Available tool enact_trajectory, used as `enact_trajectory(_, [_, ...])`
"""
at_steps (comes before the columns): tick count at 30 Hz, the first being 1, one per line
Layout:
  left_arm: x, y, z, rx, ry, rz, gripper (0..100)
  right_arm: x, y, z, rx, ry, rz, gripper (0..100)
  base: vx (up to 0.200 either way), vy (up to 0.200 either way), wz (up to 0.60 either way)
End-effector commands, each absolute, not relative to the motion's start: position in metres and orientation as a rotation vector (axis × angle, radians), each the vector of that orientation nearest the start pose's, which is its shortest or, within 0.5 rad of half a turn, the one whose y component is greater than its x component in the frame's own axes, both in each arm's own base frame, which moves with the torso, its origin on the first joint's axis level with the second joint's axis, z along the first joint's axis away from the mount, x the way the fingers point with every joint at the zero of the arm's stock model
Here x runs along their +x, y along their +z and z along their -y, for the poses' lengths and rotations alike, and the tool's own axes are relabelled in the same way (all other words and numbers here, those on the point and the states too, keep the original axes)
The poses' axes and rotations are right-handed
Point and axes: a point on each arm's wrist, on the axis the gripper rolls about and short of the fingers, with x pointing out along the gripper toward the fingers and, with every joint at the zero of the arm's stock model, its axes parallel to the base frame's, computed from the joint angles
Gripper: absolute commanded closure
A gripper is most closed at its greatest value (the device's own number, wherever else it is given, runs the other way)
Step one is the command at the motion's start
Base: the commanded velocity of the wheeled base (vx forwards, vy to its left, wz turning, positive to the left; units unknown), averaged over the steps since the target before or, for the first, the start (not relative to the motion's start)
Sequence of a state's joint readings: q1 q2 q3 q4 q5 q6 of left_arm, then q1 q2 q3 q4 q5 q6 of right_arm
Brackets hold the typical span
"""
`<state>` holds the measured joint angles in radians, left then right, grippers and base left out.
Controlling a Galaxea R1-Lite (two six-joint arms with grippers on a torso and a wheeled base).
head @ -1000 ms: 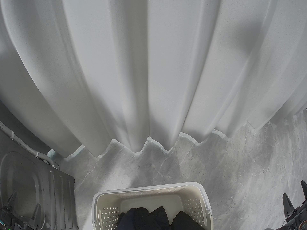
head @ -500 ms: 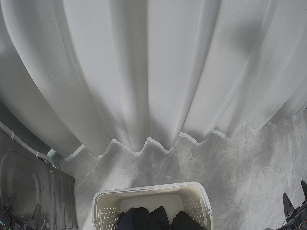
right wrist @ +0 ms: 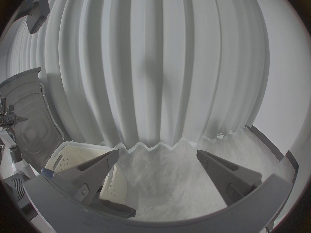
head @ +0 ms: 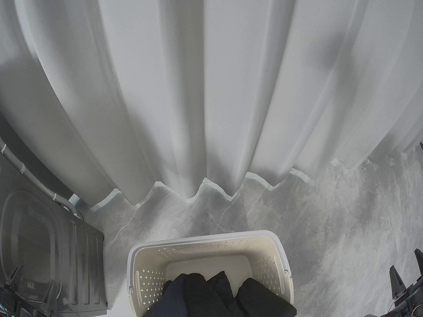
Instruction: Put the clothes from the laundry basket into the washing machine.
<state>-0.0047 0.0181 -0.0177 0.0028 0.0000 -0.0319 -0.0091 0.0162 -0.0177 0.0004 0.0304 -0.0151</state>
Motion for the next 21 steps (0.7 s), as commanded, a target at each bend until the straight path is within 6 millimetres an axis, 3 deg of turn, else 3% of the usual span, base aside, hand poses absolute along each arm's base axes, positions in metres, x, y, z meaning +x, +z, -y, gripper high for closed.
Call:
enact_trajectory(1, [-0.0226,0.0763,-0.0001,-0.032,-0.005,-0.005,0,-0.0229,0.0759,-0.0009,-0.015,0.021,0.002,0,-0.200,0.000,0.00])
enact_trajectory(21, [-0.0226,0.0763,-0.0001,-0.032,-0.005,-0.005,0,-0.0229,0.0757,-0.0009,-0.015,0.021,0.000,0,-0.200,0.000,0.00])
